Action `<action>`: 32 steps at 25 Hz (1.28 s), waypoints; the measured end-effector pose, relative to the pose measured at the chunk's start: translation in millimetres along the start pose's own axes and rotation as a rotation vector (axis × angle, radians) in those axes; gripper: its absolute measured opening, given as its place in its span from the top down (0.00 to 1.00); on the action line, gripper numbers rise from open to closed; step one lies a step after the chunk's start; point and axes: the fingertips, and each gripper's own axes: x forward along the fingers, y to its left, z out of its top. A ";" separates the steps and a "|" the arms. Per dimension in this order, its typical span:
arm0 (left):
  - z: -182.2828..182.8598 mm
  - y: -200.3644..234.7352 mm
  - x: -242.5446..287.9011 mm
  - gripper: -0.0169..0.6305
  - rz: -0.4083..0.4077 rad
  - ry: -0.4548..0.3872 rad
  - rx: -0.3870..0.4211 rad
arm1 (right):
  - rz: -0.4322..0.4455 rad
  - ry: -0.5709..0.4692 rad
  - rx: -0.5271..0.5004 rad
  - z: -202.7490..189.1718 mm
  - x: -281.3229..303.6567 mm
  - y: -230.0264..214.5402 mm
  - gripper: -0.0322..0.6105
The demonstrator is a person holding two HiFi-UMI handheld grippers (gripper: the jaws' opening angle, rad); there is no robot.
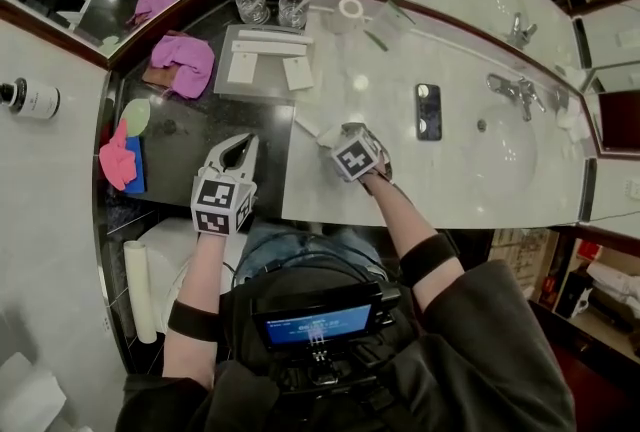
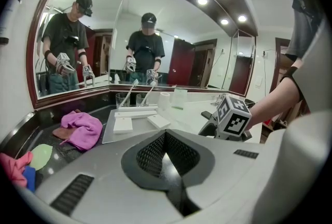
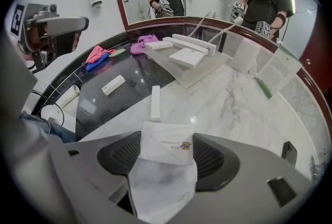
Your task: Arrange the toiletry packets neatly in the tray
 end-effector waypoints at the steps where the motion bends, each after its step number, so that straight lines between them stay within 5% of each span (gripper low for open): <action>1: 1.2 -1.7 -0.6 0.97 -0.002 0.002 -0.001 | 0.001 -0.017 0.002 1.9 -4.7 0.5 0.44; 17: 13.2 -20.0 -4.7 0.97 -0.018 0.001 0.061 | -0.009 -0.507 -0.056 45.2 -132.2 22.4 0.44; 22: 9.7 -24.5 -3.0 0.97 -0.025 0.015 0.072 | -0.030 -0.509 -0.137 54.8 -135.3 30.8 0.44; 32: 7.5 28.4 10.7 0.97 0.034 0.017 0.038 | -0.016 -0.444 -0.369 152.9 -82.3 47.8 0.44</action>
